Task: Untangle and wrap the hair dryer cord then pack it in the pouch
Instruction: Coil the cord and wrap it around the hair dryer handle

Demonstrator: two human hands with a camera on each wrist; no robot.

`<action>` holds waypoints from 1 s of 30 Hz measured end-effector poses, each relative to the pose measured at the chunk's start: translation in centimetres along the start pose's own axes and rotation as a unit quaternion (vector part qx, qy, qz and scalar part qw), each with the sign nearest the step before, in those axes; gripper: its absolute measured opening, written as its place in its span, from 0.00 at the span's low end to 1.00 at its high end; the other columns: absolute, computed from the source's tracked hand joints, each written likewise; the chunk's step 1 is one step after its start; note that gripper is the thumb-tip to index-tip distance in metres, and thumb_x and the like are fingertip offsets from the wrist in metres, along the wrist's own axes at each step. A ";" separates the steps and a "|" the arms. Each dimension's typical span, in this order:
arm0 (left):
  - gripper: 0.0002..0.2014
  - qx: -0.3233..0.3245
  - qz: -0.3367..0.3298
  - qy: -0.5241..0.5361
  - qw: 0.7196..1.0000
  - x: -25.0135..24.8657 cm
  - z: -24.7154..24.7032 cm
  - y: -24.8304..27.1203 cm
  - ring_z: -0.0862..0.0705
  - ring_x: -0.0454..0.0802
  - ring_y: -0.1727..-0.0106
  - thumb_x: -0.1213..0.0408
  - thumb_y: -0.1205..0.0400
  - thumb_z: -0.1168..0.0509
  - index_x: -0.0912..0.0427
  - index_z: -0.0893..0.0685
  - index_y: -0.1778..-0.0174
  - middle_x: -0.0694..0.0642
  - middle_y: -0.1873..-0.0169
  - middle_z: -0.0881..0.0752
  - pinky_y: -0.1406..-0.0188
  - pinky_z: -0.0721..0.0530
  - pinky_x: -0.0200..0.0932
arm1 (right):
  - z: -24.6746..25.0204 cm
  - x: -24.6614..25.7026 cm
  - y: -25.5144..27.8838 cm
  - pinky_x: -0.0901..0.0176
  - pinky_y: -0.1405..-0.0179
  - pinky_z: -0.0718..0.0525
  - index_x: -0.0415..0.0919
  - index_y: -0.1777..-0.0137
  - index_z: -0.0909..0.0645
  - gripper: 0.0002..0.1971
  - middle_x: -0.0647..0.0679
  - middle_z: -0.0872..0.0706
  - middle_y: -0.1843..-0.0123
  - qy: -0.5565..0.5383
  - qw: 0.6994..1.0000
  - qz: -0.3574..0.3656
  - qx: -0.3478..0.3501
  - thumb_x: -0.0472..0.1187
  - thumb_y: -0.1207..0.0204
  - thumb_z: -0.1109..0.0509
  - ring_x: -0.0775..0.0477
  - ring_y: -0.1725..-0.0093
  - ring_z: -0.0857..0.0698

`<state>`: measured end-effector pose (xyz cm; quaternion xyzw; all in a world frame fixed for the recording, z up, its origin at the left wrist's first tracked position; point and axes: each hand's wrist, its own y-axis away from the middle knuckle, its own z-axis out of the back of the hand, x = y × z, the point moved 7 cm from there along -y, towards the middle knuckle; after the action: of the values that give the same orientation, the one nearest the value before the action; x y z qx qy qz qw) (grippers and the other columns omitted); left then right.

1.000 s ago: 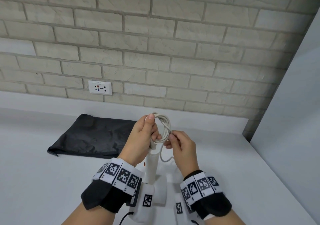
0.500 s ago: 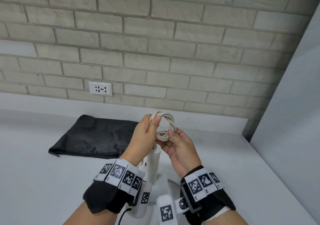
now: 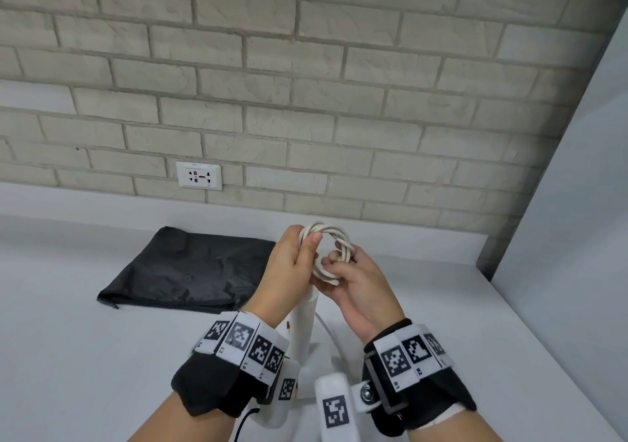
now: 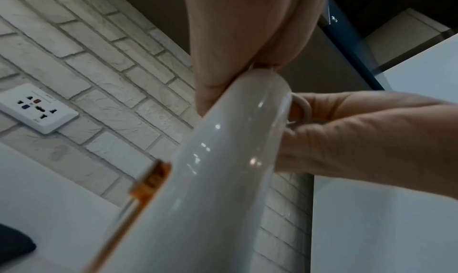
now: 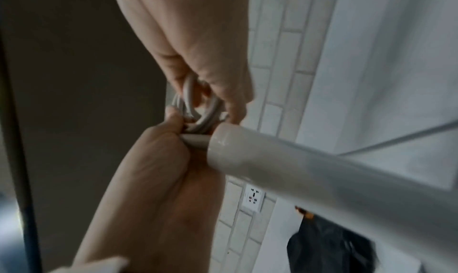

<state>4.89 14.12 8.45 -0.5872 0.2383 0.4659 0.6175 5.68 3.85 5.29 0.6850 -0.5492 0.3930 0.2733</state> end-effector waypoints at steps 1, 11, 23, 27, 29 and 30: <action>0.11 -0.002 -0.008 -0.012 1.000 -0.1 0.1 0.0 0.25 0.43 0.68 0.60 0.16 0.45 0.64 0.26 0.58 0.51 0.69 0.24 0.70 0.27 0.27 | 0.5 0.0 0.1 0.52 0.57 0.14 0.36 0.41 0.27 0.17 0.44 0.21 0.59 0.038 0.999 -0.002 -0.020 0.21 0.27 0.40 0.47 0.59 0.14; 0.15 -0.031 0.069 0.021 0.997 1.7 -0.1 -1.1 0.27 0.51 0.67 0.53 0.17 0.45 0.61 0.29 0.63 0.56 0.69 0.26 0.62 0.28 0.49 | 0.1 3.5 3.4 0.61 0.41 0.28 0.49 0.60 0.18 0.15 0.48 0.25 0.37 0.715 0.626 0.310 -0.012 0.26 0.36 0.35 0.44 0.33 0.31; 0.15 -0.015 0.156 0.054 0.986 3.7 0.0 -2.4 0.31 0.47 0.74 0.53 0.15 0.47 0.57 0.30 0.64 0.53 0.69 0.27 0.78 0.30 0.35 | 0.4 1.9 5.8 0.66 0.51 0.18 0.45 0.61 0.23 0.04 0.53 0.19 0.70 0.477 0.845 0.138 0.200 0.39 0.25 0.34 0.53 0.68 0.17; 0.16 -0.021 0.176 0.065 0.982 4.2 -0.5 -3.0 0.30 0.47 0.72 0.54 0.15 0.47 0.57 0.31 0.66 0.53 0.70 0.30 0.73 0.29 0.37 | 0.4 4.3 6.3 0.61 0.59 0.17 0.44 0.54 0.18 0.06 0.52 0.18 0.76 0.323 0.912 0.125 0.221 0.45 0.24 0.34 0.50 0.75 0.18; 0.16 -0.031 0.186 0.051 0.981 4.5 -0.2 -3.3 0.31 0.47 0.73 0.54 0.14 0.48 0.57 0.32 0.67 0.53 0.72 0.31 0.73 0.30 0.40 | 1.6 5.2 6.0 0.55 0.56 0.16 0.46 0.52 0.17 0.13 0.50 0.19 0.78 0.235 0.943 0.100 0.212 0.54 0.29 0.30 0.49 0.79 0.20; 0.16 -0.035 0.197 0.051 0.979 4.8 -0.1 -3.5 0.32 0.48 0.74 0.53 0.15 0.48 0.57 0.32 0.67 0.53 0.73 0.31 0.72 0.29 0.41 | 2.4 5.7 5.8 0.56 0.59 0.15 0.46 0.54 0.17 0.16 0.50 0.22 0.81 0.212 0.954 0.092 0.192 0.57 0.32 0.28 0.50 0.82 0.23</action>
<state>10.05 15.83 6.16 -0.5729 0.3641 0.5555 0.4802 1.14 -2.61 8.45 0.5723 -0.4534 0.6503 0.2096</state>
